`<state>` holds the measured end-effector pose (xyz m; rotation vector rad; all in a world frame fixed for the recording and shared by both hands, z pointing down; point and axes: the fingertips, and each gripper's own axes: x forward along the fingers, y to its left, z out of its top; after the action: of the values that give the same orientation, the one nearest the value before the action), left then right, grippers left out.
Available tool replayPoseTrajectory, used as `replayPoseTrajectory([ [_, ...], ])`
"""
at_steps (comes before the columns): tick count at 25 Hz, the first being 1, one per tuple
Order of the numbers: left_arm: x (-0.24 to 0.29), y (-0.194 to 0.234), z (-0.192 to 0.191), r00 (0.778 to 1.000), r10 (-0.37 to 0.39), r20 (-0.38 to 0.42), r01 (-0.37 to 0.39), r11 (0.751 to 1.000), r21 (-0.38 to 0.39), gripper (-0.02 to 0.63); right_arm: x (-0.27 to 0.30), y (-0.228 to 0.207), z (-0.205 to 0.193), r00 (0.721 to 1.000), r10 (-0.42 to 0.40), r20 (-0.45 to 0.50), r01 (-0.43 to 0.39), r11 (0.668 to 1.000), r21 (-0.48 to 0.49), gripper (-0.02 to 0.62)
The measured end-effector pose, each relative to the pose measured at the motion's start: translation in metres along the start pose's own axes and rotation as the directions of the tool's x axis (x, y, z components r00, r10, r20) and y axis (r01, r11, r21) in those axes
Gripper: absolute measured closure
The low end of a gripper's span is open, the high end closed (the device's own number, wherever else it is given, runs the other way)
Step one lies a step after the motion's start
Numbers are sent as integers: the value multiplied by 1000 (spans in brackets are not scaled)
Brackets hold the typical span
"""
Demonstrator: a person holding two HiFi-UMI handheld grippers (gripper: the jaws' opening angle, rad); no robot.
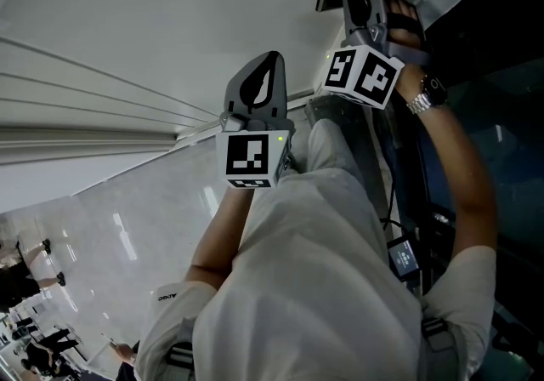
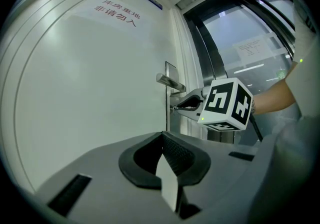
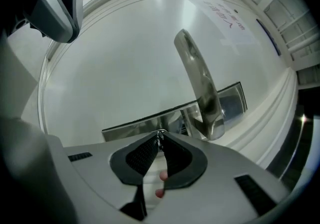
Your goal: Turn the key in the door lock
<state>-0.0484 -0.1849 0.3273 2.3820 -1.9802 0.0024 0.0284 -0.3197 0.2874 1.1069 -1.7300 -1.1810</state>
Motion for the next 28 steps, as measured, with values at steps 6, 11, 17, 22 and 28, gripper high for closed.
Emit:
replayPoseTrajectory([
  [6, 0, 0, 0, 1000, -3, 3, 3, 1000, -2, 598, 1, -2, -1, 1000, 6, -8, -6, 997, 81, 567],
  [11, -2, 2, 0, 1000, 2, 1, -2, 1000, -4, 598, 0, -5, -1, 1000, 15, -14, -13, 990, 140, 578],
  [17, -4, 4, 1, 1000, 11, 4, -11, 1000, -8, 598, -1, -7, -2, 1000, 21, -19, -16, 976, 218, 578],
  [22, -4, 6, 1, 1000, 13, 2, -13, 1000, -8, 598, -2, -12, -2, 996, 83, -11, -69, 891, 449, 584],
  [28, -3, 8, 2, 1000, 18, 3, -17, 1000, -5, 598, -1, -13, -3, 995, 102, 4, -85, 805, 588, 585],
])
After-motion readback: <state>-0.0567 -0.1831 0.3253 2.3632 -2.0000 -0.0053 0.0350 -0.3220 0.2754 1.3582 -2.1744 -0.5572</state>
